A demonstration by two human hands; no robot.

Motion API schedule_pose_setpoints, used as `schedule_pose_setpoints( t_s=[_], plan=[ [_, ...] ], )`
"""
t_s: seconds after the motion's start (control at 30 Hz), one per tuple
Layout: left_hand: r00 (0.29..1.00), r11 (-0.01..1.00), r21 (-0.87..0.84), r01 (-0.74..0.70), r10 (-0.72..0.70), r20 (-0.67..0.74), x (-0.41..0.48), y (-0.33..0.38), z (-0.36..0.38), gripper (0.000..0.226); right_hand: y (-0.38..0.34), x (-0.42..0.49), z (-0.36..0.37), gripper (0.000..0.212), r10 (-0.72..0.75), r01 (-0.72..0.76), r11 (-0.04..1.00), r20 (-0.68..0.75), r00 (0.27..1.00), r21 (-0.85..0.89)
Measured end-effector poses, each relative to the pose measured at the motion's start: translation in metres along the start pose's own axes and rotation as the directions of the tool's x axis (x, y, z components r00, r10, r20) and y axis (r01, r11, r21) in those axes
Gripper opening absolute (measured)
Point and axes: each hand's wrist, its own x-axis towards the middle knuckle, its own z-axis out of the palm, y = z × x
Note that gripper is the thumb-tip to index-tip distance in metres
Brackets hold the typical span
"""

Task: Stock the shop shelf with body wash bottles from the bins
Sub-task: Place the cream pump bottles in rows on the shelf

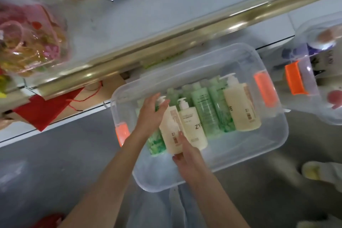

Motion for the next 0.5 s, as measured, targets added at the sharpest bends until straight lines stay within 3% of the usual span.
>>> schedule_pose_setpoints(
  t_s=[0.3,0.5],
  plan=[
    [0.999,0.999,0.008,-0.037,0.038,-0.015,-0.002,-0.002,0.007,0.044,-0.002,-0.002,0.01,0.019,-0.031,0.029,0.995,0.024,0.999,0.093],
    [0.981,0.983,-0.054,-0.173,0.167,-0.093,-0.032,0.006,0.005,0.043,0.004,-0.021,0.003,0.02,-0.047,0.037,0.995,0.116,0.992,0.088]
  ],
)
